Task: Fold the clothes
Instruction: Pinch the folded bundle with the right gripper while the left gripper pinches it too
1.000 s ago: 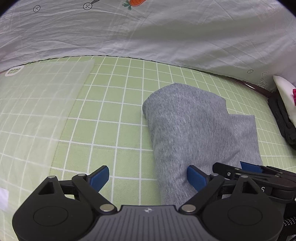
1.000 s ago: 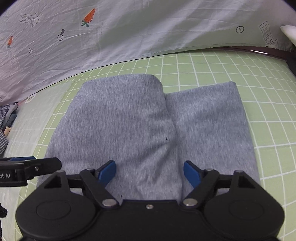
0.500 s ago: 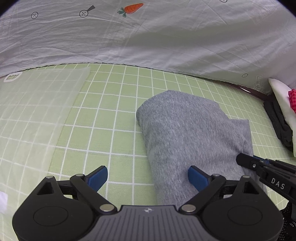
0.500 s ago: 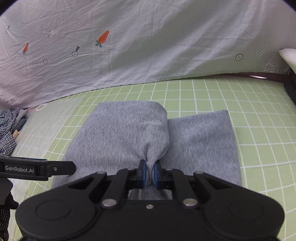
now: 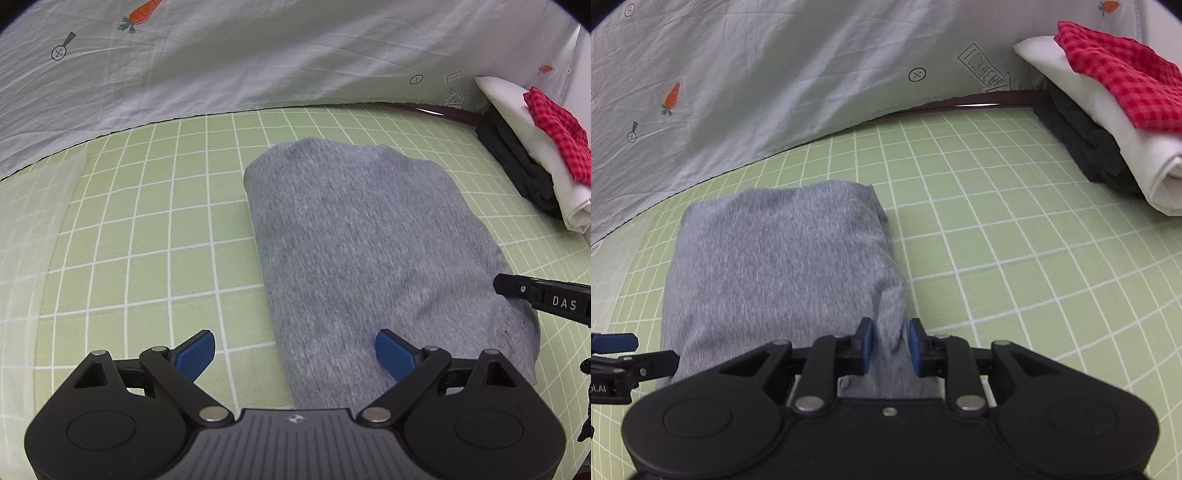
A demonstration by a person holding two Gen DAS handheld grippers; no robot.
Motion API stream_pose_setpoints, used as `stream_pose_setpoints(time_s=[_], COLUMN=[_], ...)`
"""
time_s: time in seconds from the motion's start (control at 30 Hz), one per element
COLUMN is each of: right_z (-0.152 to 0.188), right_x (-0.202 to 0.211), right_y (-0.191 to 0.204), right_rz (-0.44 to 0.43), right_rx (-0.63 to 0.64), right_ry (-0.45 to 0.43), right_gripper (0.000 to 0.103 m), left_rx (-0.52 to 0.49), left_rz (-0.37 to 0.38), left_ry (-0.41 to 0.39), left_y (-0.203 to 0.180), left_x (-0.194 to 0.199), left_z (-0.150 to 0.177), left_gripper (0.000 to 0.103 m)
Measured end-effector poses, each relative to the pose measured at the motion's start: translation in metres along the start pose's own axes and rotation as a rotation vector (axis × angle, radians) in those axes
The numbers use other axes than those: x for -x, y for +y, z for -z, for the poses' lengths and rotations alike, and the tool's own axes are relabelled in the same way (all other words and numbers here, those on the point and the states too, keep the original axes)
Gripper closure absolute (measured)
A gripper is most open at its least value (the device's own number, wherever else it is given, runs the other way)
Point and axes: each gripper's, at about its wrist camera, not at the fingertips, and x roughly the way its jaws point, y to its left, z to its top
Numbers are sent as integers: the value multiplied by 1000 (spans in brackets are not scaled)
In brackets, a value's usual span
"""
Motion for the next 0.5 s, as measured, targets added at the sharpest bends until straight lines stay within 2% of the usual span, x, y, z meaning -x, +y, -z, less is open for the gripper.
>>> stream_pose_setpoints(time_s=[0.17, 0.23, 0.33, 0.5], right_z=[-3, -6, -10, -16], right_x=[3, 4, 4, -11], right_y=[-3, -4, -6, -9], right_rz=[-12, -30, -68, -124], right_rx=[-1, -6, -24, -63], right_ry=[-13, -21, -26, 16], right_gripper=[58, 48, 38, 29], left_rx=[54, 74, 123, 163], left_rz=[2, 12, 49, 94], left_ry=[-9, -19, -27, -18], left_y=[6, 10, 17, 21], left_x=[6, 9, 10, 3], left_z=[-3, -5, -9, -17], left_gripper=[9, 9, 9, 9])
